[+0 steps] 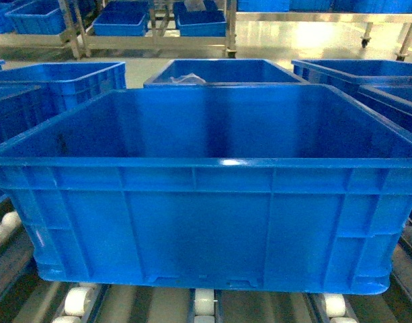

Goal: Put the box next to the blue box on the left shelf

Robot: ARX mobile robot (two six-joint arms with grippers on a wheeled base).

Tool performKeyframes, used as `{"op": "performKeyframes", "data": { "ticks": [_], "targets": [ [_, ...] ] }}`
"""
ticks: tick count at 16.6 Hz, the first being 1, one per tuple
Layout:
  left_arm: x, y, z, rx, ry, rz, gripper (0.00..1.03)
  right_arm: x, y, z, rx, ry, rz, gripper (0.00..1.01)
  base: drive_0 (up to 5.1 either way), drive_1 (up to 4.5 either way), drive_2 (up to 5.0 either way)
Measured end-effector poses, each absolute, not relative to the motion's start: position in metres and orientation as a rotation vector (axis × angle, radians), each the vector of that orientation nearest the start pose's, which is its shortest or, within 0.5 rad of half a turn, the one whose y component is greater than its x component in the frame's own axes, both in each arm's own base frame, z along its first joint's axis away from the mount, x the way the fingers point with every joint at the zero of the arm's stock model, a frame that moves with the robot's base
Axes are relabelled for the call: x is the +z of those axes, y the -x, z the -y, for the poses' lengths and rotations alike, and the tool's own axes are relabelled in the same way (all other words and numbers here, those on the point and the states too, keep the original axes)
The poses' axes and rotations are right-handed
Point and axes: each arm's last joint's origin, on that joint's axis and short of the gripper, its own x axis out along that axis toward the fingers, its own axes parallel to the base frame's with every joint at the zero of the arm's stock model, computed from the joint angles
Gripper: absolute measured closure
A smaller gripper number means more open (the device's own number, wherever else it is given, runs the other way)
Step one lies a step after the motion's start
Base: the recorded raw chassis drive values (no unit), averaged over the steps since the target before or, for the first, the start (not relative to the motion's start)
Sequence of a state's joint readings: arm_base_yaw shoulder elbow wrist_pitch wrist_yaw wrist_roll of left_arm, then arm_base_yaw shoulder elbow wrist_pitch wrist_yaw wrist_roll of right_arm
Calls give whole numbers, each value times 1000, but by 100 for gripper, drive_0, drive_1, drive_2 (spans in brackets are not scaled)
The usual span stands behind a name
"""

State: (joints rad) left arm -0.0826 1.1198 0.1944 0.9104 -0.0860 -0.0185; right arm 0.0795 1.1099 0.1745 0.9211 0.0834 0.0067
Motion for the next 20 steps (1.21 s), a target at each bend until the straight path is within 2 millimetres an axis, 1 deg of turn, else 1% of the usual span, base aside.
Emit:
{"op": "performKeyframes", "data": {
  "ticks": [1, 2, 3, 4, 5, 6, 7, 9, 13, 17, 20],
  "targets": [
    [178, -188, 12, 1, 15, -14, 101, 175, -185, -11, -3, -5, -12, 100, 0, 0, 0],
    [177, -181, 6, -12, 15, -13, 101, 174, -178, -4, 14, -6, -14, 100, 0, 0, 0],
    [175, -174, 0, 6, 15, -15, 101, 172, -171, 1, -12, -6, 12, 100, 0, 0, 0],
    [174, -170, -2, 20, 15, -11, 101, 167, -167, 1, -13, -6, 11, 100, 0, 0, 0],
    [172, -164, 0, -1, 14, 15, 101, 159, -162, 0, 2, -6, -40, 100, 0, 0, 0],
    [165, -160, 0, -3, 14, -6, 101, 159, -156, 0, 1, -6, -33, 100, 0, 0, 0],
    [158, -153, 0, -1, 15, -45, 101, 164, -152, 0, 0, -6, -6, 100, 0, 0, 0],
    [164, -145, 0, -1, 14, -6, 101, 163, -144, 0, 1, -6, -15, 100, 0, 0, 0],
    [169, -133, 0, -2, 15, 5, 101, 169, -131, 0, 0, -6, 5, 100, 0, 0, 0],
    [172, -122, 0, -2, 14, 14, 101, 171, -121, 0, 0, -6, 13, 100, 0, 0, 0],
    [172, -118, 0, -2, 14, 14, 101, 171, -117, 0, 0, -6, 14, 100, 0, 0, 0]
  ]
}}
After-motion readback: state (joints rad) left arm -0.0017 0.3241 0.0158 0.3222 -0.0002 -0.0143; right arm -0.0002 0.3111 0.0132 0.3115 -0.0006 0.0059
